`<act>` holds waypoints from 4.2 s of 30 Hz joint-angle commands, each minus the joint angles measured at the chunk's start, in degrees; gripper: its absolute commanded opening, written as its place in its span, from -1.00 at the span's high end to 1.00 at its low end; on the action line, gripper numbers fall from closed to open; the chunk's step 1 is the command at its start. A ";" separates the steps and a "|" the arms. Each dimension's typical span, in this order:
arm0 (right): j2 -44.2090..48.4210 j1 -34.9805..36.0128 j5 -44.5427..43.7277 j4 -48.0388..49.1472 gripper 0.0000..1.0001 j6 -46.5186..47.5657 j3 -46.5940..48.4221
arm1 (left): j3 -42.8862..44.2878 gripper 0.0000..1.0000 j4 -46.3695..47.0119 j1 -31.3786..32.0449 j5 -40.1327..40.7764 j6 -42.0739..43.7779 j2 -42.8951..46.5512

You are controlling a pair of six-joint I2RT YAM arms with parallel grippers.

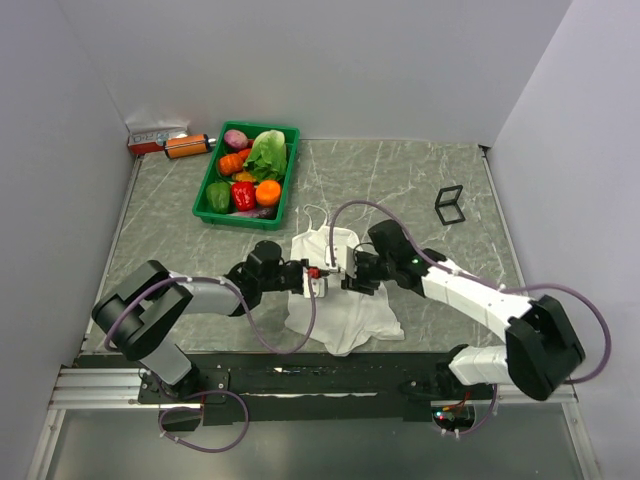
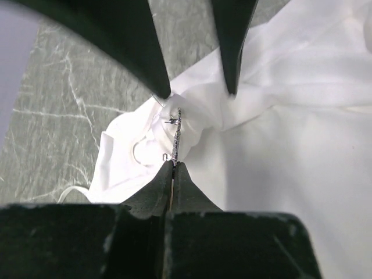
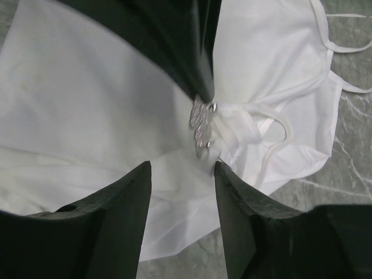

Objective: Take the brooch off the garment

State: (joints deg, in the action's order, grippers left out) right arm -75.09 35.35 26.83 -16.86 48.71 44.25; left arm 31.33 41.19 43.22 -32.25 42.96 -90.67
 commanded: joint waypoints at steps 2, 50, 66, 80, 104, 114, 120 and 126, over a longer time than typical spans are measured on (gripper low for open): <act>8.37 -0.46 -0.03 0.16 -0.13 -1.33 -1.71 | 0.92 0.99 -2.78 -1.82 -4.83 2.57 3.40; -18.42 -7.05 11.49 -10.39 -0.32 -5.73 21.31 | 16.92 0.99 -37.67 -8.86 -8.18 3.53 6.21; -20.45 -18.74 -2.04 -12.23 0.46 -17.32 29.93 | 12.99 0.99 -38.41 -13.35 -5.83 13.20 5.85; -21.85 -12.16 12.64 -9.43 0.21 -39.91 31.78 | 2.95 0.99 -6.30 -7.10 25.29 0.11 12.54; -27.66 -7.41 8.33 -7.22 0.31 -42.99 40.48 | 4.97 0.99 -8.93 -5.60 22.85 -11.23 14.30; -28.97 -6.09 6.14 -7.13 0.27 -43.08 43.20 | 6.90 0.99 -13.06 -5.52 17.85 -14.14 13.86; -30.03 -6.09 5.77 -7.57 0.25 -41.68 45.57 | 7.08 0.99 -13.24 -5.43 16.08 -13.16 13.59; -29.50 -4.60 6.92 -8.10 0.23 -41.24 44.87 | 7.08 0.99 -12.54 -5.43 16.17 -12.99 13.42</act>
State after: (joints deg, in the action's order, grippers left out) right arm -104.99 29.04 33.06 -25.34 6.50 87.20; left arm 36.29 27.42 37.54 -14.41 30.33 -76.86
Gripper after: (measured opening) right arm 0.379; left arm 0.022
